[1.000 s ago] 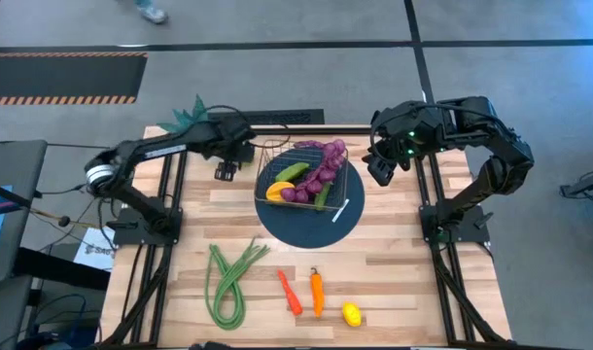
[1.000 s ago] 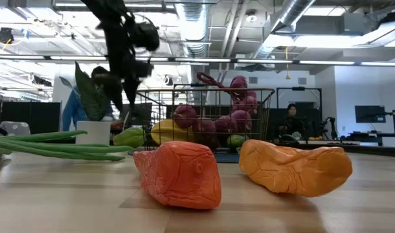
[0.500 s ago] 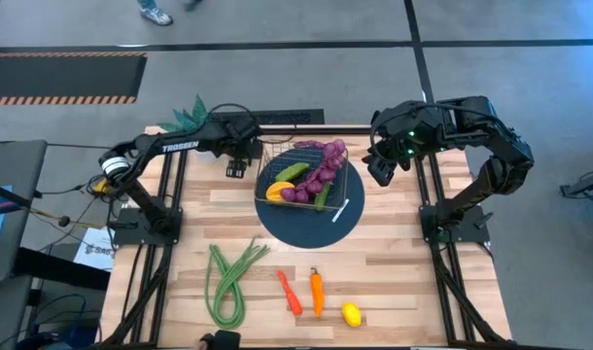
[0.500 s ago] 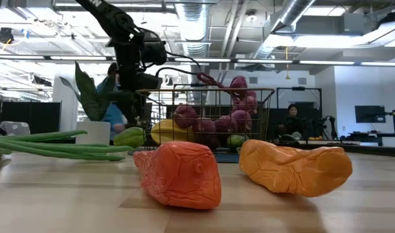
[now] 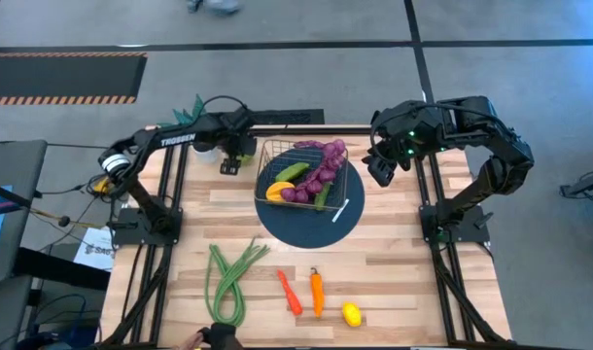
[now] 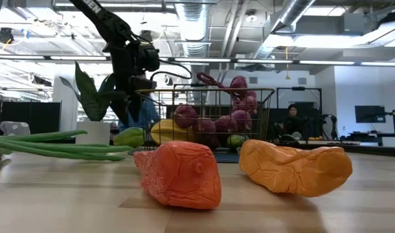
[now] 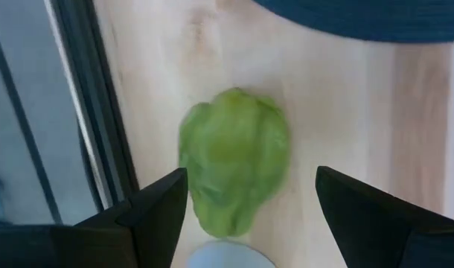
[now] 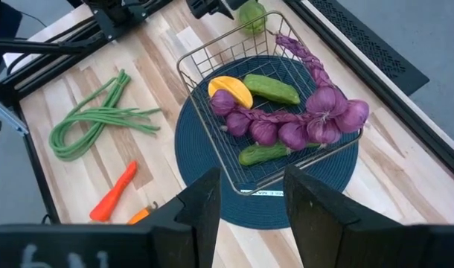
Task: Build produce basket
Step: Put the green chayote into the wire basket
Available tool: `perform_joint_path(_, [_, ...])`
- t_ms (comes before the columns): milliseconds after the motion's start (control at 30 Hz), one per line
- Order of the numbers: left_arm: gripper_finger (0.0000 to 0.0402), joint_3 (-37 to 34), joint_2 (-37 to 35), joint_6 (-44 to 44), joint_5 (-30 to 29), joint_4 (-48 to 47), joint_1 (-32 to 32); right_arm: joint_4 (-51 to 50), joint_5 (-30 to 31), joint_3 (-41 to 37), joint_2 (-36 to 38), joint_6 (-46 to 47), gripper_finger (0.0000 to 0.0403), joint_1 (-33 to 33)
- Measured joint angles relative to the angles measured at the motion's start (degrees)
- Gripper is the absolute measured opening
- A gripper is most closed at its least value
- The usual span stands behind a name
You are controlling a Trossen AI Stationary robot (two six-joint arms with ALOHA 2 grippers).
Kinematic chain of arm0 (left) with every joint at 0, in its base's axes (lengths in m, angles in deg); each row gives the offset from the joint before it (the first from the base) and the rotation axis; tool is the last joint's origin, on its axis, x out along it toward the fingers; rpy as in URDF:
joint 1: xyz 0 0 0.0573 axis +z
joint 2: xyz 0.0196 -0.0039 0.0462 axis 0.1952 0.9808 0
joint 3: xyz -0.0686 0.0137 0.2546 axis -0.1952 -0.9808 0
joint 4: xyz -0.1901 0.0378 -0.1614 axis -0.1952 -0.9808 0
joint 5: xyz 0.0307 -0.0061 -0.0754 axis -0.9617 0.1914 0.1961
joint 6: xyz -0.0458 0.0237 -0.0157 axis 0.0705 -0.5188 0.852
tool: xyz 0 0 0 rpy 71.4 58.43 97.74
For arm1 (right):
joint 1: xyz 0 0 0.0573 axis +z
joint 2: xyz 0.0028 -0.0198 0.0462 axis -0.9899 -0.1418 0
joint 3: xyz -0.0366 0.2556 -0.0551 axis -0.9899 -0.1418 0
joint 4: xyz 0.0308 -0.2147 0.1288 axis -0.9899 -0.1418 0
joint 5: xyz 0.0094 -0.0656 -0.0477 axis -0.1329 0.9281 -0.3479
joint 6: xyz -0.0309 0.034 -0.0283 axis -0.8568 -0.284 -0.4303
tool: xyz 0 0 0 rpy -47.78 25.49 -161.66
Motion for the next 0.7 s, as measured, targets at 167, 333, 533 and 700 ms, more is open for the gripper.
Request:
perform_joint_path(167, [0.0281,0.1,1.74,0.01,0.82,1.46,0.61,0.16,0.0,0.0,0.0,0.11,0.0166,0.02])
perform_joint_path(333, [0.0281,0.23,4.37,0.45,1.13,2.83,0.77,0.48,0.0,0.0,0.0,0.41,0.0163,0.02])
perform_joint_path(533, [0.0279,-0.04,6.09,0.99,1.15,2.74,0.61,0.46,0.0,0.0,0.0,1.07,0.0163,0.01])
perform_joint_path(700, [0.0234,-0.03,6.09,3.19,0.83,2.4,0.4,0.46,0.0,0.0,0.0,1.07,0.0163,0.02])
